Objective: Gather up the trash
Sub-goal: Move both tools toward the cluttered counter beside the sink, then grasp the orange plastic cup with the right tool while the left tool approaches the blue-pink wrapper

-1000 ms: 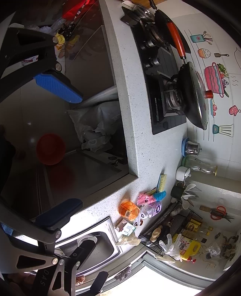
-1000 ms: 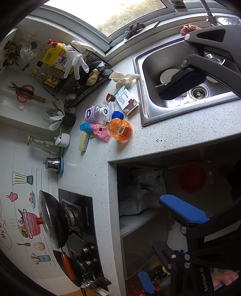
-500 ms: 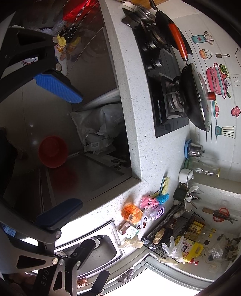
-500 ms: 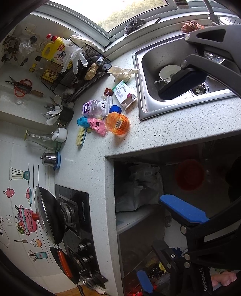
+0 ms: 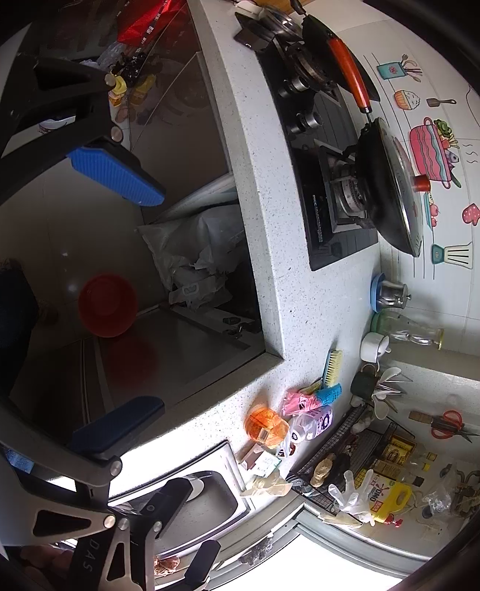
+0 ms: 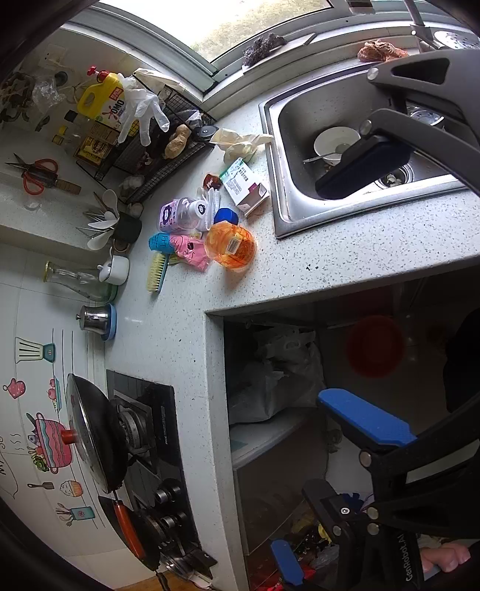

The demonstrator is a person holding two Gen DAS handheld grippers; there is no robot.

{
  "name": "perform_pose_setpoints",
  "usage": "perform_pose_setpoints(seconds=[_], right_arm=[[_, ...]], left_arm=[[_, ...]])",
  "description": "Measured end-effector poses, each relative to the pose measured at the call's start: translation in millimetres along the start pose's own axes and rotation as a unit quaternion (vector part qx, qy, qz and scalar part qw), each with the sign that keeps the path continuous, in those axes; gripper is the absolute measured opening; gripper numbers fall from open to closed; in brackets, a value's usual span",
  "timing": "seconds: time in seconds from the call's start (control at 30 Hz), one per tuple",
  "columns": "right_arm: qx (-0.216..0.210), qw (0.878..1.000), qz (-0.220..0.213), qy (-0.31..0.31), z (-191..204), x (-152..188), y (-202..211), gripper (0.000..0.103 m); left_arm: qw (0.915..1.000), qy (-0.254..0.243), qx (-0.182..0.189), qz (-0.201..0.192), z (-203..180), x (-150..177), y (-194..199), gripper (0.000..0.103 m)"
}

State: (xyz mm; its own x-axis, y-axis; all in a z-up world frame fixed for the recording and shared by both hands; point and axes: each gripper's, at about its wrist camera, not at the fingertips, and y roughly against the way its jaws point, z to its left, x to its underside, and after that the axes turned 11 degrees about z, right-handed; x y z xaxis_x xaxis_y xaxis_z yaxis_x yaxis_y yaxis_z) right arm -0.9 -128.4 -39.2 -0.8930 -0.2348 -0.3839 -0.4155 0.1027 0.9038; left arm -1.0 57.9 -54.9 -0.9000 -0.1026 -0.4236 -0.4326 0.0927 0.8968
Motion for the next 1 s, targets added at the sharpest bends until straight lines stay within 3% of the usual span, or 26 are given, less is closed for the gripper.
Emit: perform_pose_setpoints(seconds=[0.27,0.5,0.67,1.0], right_arm=[[0.008,0.999,-0.007,-0.039,-20.8,-14.8,-5.3,0.103],[0.017,0.995,-0.003,-0.102,-46.1,-47.1,-24.7,0.103],[0.018,0.987,0.016,-0.156,-66.4,-78.9,-56.5,0.103],[0.007,0.971,0.079,-0.227,-82.4,-130.0,-131.3,0.103]], left_arm=[[0.9988,-0.048,-0.004,0.002,-20.1,-39.9,-10.9,0.102],[0.9933,-0.116,0.007,0.000,-45.2,-105.7,-34.2,0.102],[0.9847,-0.173,0.014,0.009,-63.5,-165.2,-67.3,0.102],[0.9618,-0.259,0.049,0.075,-81.9,-258.5,-164.5,0.102]])
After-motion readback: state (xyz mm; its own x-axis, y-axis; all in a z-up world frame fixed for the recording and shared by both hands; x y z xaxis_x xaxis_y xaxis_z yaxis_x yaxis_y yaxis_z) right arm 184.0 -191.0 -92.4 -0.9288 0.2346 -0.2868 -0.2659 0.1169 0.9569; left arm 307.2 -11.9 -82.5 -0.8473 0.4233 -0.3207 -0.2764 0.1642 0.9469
